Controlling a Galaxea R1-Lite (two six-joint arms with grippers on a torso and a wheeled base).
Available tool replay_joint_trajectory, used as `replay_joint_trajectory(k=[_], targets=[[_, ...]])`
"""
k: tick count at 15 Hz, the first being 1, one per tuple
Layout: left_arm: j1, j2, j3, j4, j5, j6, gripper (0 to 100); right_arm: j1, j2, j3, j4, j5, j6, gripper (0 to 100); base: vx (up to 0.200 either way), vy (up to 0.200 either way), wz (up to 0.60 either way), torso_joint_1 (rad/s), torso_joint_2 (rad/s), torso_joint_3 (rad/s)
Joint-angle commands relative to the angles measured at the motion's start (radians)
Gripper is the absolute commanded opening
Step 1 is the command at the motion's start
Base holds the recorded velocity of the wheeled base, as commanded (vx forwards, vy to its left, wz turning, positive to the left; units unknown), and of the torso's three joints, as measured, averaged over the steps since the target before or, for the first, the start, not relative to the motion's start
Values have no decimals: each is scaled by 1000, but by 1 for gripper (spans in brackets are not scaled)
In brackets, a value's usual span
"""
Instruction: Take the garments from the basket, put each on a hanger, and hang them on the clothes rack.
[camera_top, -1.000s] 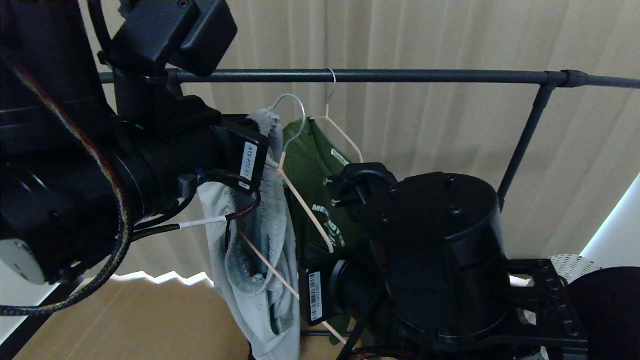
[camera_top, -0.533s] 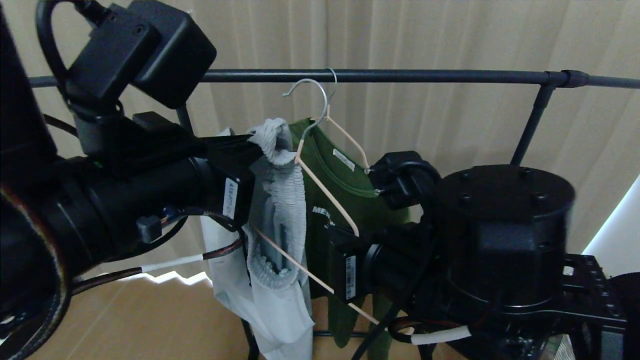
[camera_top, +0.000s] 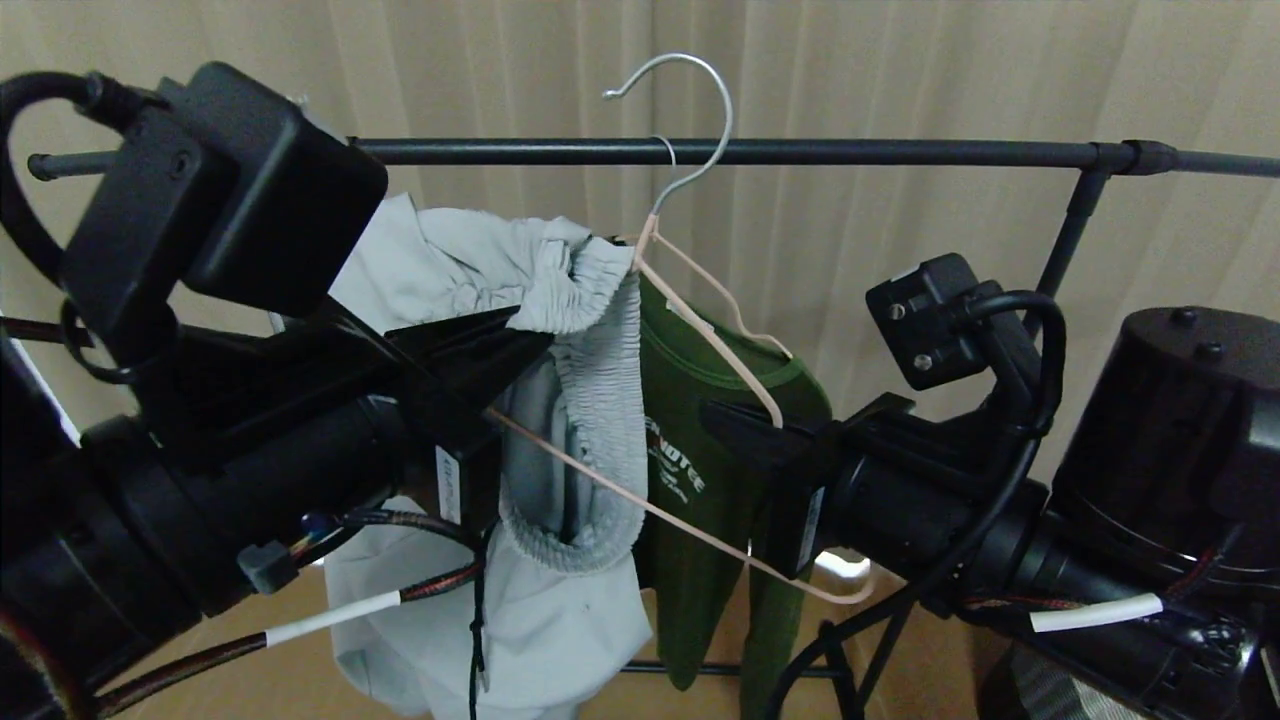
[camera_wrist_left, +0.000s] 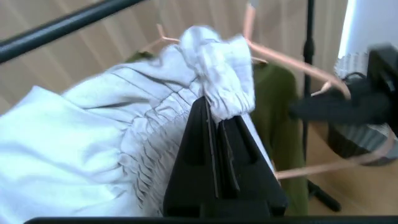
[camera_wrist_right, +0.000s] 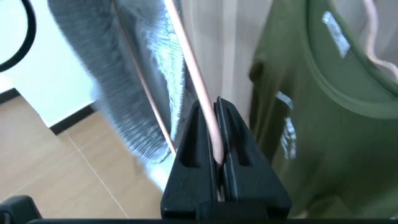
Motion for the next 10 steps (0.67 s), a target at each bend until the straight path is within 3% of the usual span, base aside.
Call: replay_joint_trajectory(k=[1,4,10], targets=[[-23,-18,39,-14,-19,0,0,-16,-10,-4,-3,-2,2,0,0,0,0,0,0,0],[-43,-32,111,-86,-109,1,0,-36,-13,-5,-6,0,2,0,0,0,0,0,0,0],[-32,-24,183,-109,-114,8,0,-34,-43,4,-10,33,2,0,0,0,0,0,0,0]])
